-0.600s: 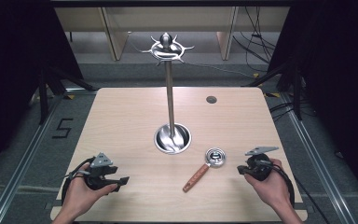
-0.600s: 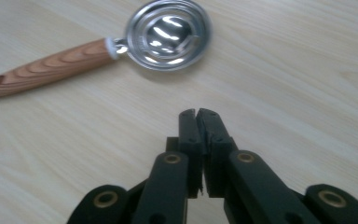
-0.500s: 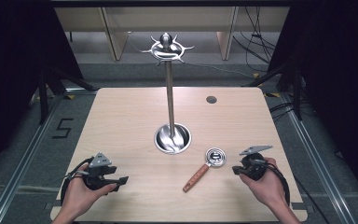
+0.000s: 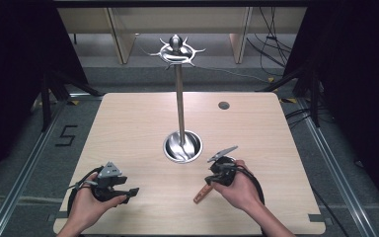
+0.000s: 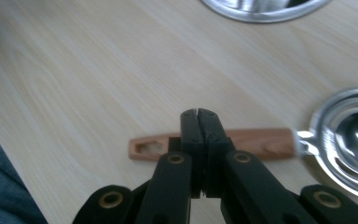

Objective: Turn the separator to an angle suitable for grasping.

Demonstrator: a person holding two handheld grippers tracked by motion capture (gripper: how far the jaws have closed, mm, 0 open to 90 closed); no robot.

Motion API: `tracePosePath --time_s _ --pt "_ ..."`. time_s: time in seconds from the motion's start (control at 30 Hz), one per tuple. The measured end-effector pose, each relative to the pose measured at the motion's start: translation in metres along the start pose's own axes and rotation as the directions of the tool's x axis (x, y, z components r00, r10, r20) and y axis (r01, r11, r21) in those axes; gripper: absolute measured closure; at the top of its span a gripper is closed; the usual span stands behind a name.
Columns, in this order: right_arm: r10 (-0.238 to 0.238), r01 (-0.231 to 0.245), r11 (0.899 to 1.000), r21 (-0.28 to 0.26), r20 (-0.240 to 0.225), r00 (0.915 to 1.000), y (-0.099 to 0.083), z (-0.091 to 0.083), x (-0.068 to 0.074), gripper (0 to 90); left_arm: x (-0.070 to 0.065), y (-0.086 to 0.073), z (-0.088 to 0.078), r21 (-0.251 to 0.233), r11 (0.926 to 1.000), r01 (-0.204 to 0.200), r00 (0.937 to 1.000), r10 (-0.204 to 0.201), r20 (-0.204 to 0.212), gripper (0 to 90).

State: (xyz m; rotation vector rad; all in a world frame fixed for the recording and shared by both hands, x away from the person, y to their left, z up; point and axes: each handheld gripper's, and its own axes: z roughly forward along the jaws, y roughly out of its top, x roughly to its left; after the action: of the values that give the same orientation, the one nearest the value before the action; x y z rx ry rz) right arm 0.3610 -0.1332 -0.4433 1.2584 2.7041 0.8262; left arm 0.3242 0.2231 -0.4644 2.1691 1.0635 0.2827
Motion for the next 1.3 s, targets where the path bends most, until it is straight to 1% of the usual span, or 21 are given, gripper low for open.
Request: tracePosePath --time_s 0.03,0.1,0.17,0.2,0.3,0.33,0.37,0.47,0.5,0.6,0.67,0.73,0.9,0.93,0.97,1.03,1.07,1.1,1.17,1.23,1.3 --pt "-0.032 0.032 0.999 -0.004 -0.008 0.9995 0.003 0.004 0.001 90.0 0.0 0.0 0.0 0.0 1.0 0.0 1.0 0.0 0.0 36.3" --pt "-0.039 0.04 0.999 0.021 -0.026 0.9989 0.011 0.014 0.014 90.0 0.002 0.0 0.0 0.002 1.0 -0.003 1.0 0.003 -0.007 36.3" --pt "-0.044 0.045 0.998 0.033 -0.034 0.9985 0.014 0.017 0.018 90.0 0.002 -0.001 0.0 0.007 1.0 0.007 1.0 -0.007 0.003 36.3" --pt "-0.079 0.081 0.996 0.039 -0.042 0.996 0.017 0.021 0.02 90.0 0.002 -0.001 0.0 0.003 1.0 0.005 1.0 -0.005 -0.003 36.2" --pt "-0.078 0.081 0.994 0.072 -0.044 0.996 0.021 0.031 0.028 90.0 0.001 -0.001 0.0 0.006 0.9999 0.01 1.0 -0.01 0.001 36.2" --pt "-0.094 0.097 0.991 0.087 -0.044 0.9946 0.022 0.034 0.029 90.0 0.001 -0.001 0.0 0.006 1.0 0.008 1.0 -0.008 0.002 36.1" --pt "-0.123 0.124 0.987 0.102 -0.023 0.9922 0.023 0.037 0.028 90.0 0.001 -0.001 0.001 0.009 0.9999 0.006 1.0 -0.006 0.001 36.0" --pt "-0.121 0.123 0.983 0.138 -0.024 0.9924 0.026 0.043 0.032 90.0 0.001 -0.002 0.001 0.006 0.9999 0.013 0.9999 -0.013 0.009 35.9" --pt "-0.122 0.122 0.98 0.155 -0.011 0.9924 0.026 0.045 0.032 90.0 0.002 -0.002 0.001 0.013 0.9999 0.005 1.0 -0.005 -0.003 36.0" --pt "-0.114 0.116 0.979 0.167 -0.021 0.9933 0.027 0.048 0.034 90.0 0.003 -0.002 0.001 0.008 0.9997 0.021 0.9998 -0.021 -0.001 36.1" --pt "-0.123 0.12 0.975 0.189 0.004 0.9924 0.027 0.051 0.032 90.0 0.004 -0.002 0.0 0.003 0.9998 0.017 0.9998 -0.017 -0.01 36.1" --pt "-0.116 0.116 0.973 0.2 -0.011 0.9932 0.027 0.053 0.033 90.0 0.004 -0.002 0.0 0.003 0.9998 0.018 0.9998 -0.018 -0.009 36.0" --pt "-0.14 0.139 0.959 0.245 -0.014 0.99 0.024 0.059 0.034 90.0 0.003 -0.003 0.002 0.012 0.9998 0.018 0.9998 -0.018 0.002 35.7" --pt "-0.154 0.149 0.953 0.263 -0.005 0.9881 0.023 0.06 0.036 90.0 0.003 -0.003 0.002 0.011 0.9998 0.016 0.9999 -0.016 0.003 35.8" --pt "-0.154 0.149 0.953 0.263 -0.005 0.9881 0.023 0.06 0.036 90.0 0.003 -0.003 0.002 0.01 0.9998 0.015 0.9999 -0.015 0.005 35.8" --pt "-0.192 0.187 0.947 0.26 -0.006 0.9813 0.022 0.061 0.034 90.0 0.003 -0.003 0.002 0.005 0.9998 0.017 0.9998 -0.017 0.005 35.8" --pt "-0.199 0.191 0.94 0.281 0.001 0.9799 0.021 0.06 0.034 90.0 0.004 -0.003 0.002 0.009 0.9998 0.017 0.9998 -0.017 0.006 35.8" --pt "-0.216 0.202 0.937 0.284 0.017 0.9763 0.02 0.061 0.032 90.0 0.004 -0.003 0.002 0.003 0.9998 0.02 0.9998 -0.02 0.004 35.8" --pt "-0.217 0.199 0.925 0.323 0.018 0.976 0.018 0.06 0.031 90.0 0.005 -0.003 0.002 0.013 0.9998 0.015 0.9999 -0.015 -0.002 35.7" --pt "-0.229 0.214 0.924 0.316 0.009 0.9734 0.017 0.06 0.031 90.0 0.005 -0.003 0.002 0.013 0.9997 0.018 0.9998 -0.019 0.003 35.7" --pt "-0.208 0.186 0.924 0.333 0.032 0.9775 0.015 0.058 0.031 90.0 0.005 -0.004 0.002 0.012 0.9996 0.027 0.9996 -0.027 0.008 35.7"
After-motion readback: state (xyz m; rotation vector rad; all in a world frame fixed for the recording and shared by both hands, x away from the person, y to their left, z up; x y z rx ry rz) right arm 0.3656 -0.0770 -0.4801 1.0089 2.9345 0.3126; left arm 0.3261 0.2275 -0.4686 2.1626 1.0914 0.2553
